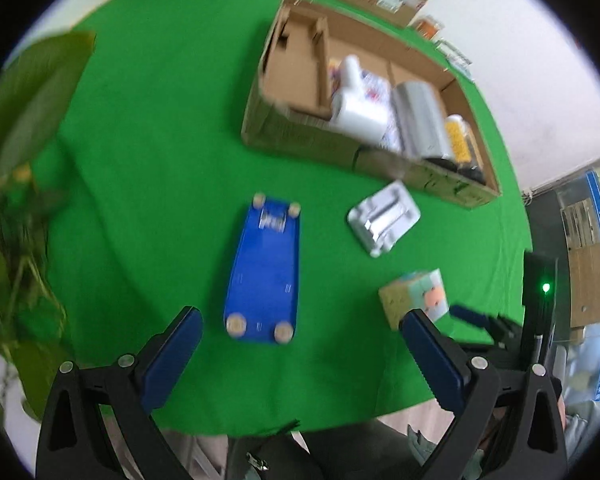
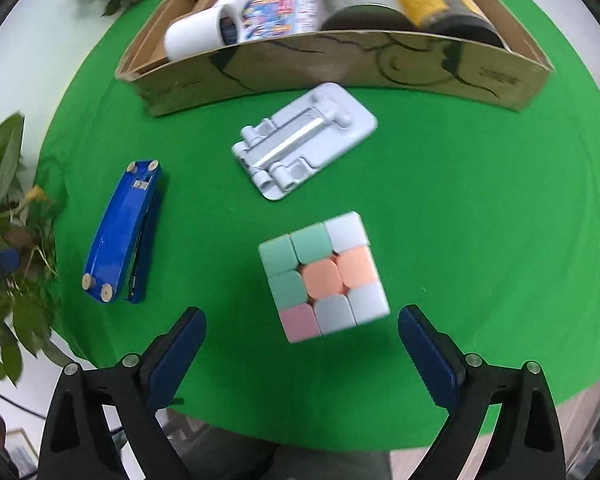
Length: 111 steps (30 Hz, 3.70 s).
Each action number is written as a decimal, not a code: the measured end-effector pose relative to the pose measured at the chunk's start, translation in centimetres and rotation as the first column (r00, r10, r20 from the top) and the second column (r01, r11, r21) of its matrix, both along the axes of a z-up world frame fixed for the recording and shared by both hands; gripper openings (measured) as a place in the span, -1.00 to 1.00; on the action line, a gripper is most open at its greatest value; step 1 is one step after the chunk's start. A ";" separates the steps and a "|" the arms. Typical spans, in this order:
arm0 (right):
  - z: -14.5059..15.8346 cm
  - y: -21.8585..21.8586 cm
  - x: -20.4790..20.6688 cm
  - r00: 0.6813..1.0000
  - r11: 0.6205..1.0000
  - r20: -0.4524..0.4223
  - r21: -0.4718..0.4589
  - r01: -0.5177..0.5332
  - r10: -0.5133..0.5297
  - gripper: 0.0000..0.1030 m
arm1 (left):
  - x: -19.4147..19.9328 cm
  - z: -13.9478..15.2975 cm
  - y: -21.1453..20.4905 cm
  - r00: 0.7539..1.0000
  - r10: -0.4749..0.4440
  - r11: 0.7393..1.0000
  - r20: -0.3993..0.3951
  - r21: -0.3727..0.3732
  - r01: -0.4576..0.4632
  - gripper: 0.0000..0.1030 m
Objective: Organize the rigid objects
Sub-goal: 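Grasp the pastel Rubik's cube with the right gripper, then grasp the cube with the left gripper while the right gripper releases it, then carry the cube with the left gripper and lower it onto the board-game box, then open the left gripper to release the cube and withdraw it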
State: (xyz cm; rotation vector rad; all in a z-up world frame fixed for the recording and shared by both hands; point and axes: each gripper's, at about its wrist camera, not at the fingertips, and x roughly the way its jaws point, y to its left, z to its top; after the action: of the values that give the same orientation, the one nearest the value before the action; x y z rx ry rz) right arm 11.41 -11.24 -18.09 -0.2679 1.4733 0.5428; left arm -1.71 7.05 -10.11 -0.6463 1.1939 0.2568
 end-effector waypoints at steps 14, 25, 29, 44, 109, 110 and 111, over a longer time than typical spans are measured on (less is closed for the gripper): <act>0.0 -3.2 -1.5 0.996 0.996 -0.086 0.084 -0.021 0.028 0.61 | 2.4 -2.7 -4.0 0.998 -0.057 0.967 0.015 -0.247 0.059 0.93; -0.7 -4.9 -2.1 0.994 0.969 -0.029 0.228 -0.095 0.105 0.63 | 7.9 -11.0 -8.9 0.982 -0.159 0.868 -0.099 -0.487 0.092 0.92; -1.4 -5.9 -2.1 0.992 0.959 -0.057 0.267 -0.093 0.112 0.45 | 8.4 -12.7 -9.8 0.976 -0.164 0.859 -0.147 -0.507 0.068 0.81; -1.7 -8.2 0.6 0.975 0.935 -0.204 0.355 -0.012 0.089 0.34 | 9.7 -10.9 -12.1 0.976 -0.135 0.890 -0.170 -0.454 0.044 0.50; 7.7 10.9 22.6 0.986 0.938 0.147 0.346 0.025 -0.080 0.87 | 27.7 1.9 2.4 0.971 -0.230 0.965 0.068 -0.110 0.237 0.64; 8.1 10.7 22.3 0.985 0.935 0.152 0.355 0.020 -0.079 0.87 | 27.1 2.8 2.2 0.972 -0.220 0.971 0.081 -0.076 0.226 0.64; 8.7 10.3 21.9 0.983 0.930 0.167 0.368 0.008 -0.074 0.87 | 26.7 3.4 2.0 0.974 -0.211 0.975 0.086 -0.051 0.216 0.64</act>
State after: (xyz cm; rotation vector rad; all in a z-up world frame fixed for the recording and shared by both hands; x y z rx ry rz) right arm 33.27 -0.96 -9.36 0.0105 1.1744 0.7287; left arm 25.01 9.05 -6.70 -0.5693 1.1869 0.0137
